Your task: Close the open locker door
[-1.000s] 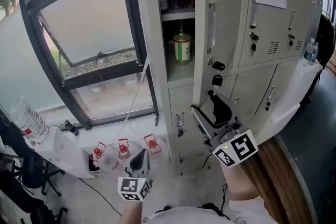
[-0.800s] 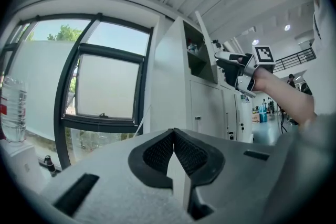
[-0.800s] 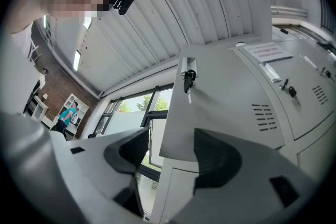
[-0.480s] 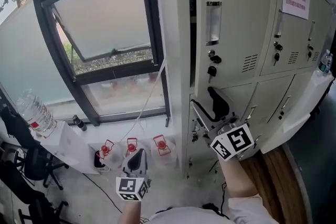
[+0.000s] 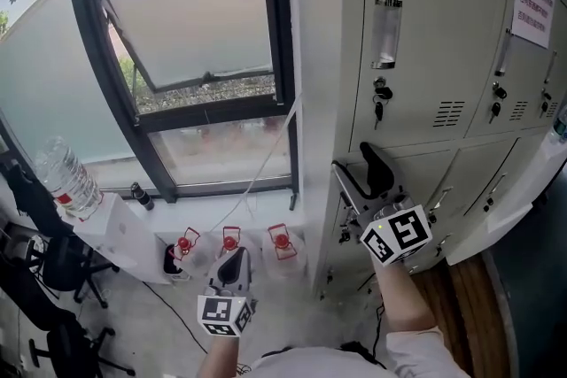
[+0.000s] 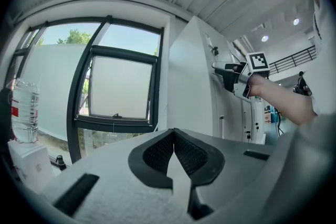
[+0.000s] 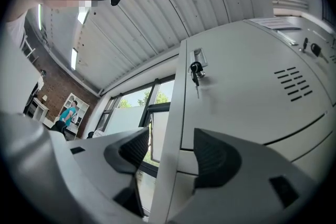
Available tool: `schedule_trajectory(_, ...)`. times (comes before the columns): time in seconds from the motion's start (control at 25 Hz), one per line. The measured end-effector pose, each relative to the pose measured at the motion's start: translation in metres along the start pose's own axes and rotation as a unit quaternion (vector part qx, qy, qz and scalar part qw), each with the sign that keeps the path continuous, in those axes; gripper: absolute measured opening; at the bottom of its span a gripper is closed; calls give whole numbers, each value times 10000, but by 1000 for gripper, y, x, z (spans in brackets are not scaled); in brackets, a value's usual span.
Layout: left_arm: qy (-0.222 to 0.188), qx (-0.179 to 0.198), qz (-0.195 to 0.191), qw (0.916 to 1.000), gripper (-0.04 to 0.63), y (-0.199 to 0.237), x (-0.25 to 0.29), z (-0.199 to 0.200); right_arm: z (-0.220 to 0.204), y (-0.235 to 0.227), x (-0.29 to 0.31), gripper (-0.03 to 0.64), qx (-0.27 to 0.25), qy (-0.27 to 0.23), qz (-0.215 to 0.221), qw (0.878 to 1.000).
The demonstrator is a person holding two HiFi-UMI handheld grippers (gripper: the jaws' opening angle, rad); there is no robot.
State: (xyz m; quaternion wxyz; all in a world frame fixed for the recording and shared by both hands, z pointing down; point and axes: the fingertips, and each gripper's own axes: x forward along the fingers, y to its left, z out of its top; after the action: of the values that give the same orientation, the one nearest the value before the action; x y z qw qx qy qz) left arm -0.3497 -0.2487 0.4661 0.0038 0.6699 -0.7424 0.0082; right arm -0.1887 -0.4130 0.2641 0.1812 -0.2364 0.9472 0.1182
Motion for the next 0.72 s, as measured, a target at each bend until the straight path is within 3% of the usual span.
schedule_trajectory(0.28,9,-5,-28,10000,9,8,2,0,-1,1,2,238,-61,-10,-90,9999)
schedule_trajectory(0.72,-80,-40,-444,9990,9,-18,12,3,-25,5,-34,238,-70,527,-301,9981)
